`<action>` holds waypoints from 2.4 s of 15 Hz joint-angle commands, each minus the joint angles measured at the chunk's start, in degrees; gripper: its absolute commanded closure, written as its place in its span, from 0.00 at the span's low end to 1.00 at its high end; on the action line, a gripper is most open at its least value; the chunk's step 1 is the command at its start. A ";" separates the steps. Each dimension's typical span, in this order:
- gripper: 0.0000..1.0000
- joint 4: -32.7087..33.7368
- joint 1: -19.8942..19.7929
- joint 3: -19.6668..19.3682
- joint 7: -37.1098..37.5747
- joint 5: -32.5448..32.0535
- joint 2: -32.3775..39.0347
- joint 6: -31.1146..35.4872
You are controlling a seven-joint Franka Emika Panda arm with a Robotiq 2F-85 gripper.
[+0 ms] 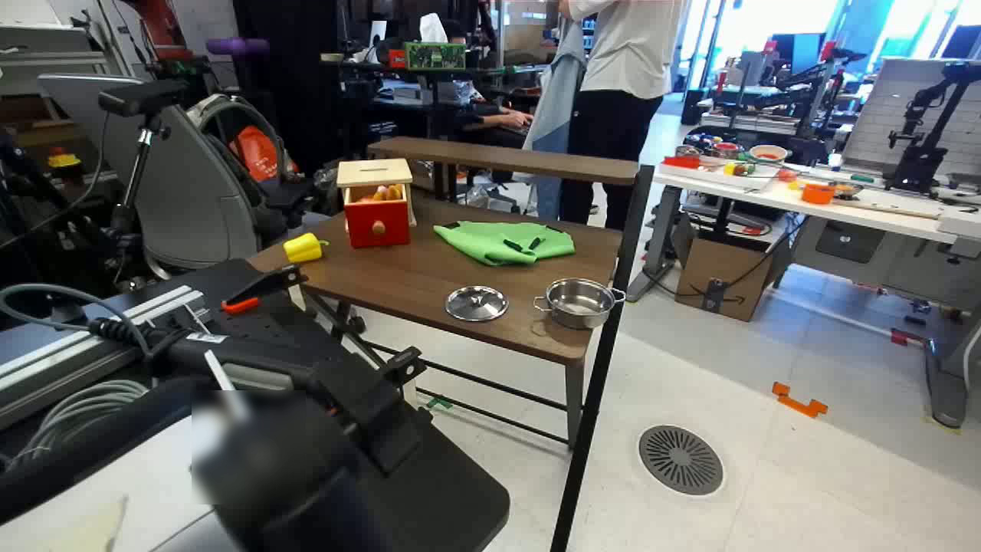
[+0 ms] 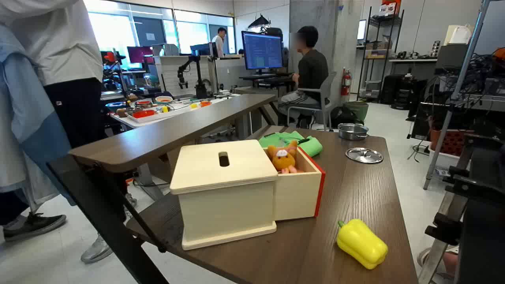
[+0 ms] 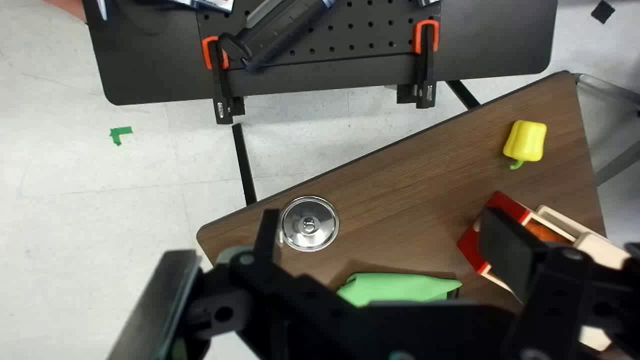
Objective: Remove the toy from the drawer and put it on the table
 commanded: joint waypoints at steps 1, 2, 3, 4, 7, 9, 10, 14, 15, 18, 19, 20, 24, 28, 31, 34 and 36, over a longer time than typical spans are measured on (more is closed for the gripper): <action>0.00 0.10 -0.07 0.05 -0.04 0.02 0.02 -0.13; 0.00 0.10 -0.07 0.05 -0.04 0.02 0.02 -0.13; 0.00 0.10 -0.07 0.05 -0.04 0.02 0.02 -0.13; 0.00 0.11 -0.07 0.05 -0.04 0.02 0.02 -0.13; 0.00 0.10 -0.07 0.05 -0.04 0.02 0.02 -0.13; 0.00 0.10 -0.07 0.05 -0.04 0.02 0.02 -0.13; 0.00 0.10 -0.07 0.05 -0.04 0.02 0.02 -0.13; 0.00 0.10 -0.07 0.05 -0.04 0.02 0.02 -0.13; 0.00 0.10 -0.07 0.05 -0.04 0.02 0.02 -0.13; 0.00 0.10 -0.07 0.05 -0.04 0.02 0.02 -0.13; 0.00 0.67 0.00 0.14 -0.25 -0.16 1.37 0.20; 0.00 1.68 0.21 0.17 -0.54 -0.03 3.92 1.39; 0.00 6.26 1.91 1.72 -1.72 -0.36 14.51 8.21; 0.00 12.76 4.41 4.16 -3.29 -0.61 26.25 15.20; 0.00 18.31 6.31 6.00 -4.97 -0.65 34.54 19.76; 0.00 23.63 7.98 7.77 -5.97 -1.59 42.27 23.15; 0.00 26.77 8.96 8.71 -7.05 -1.30 46.86 24.35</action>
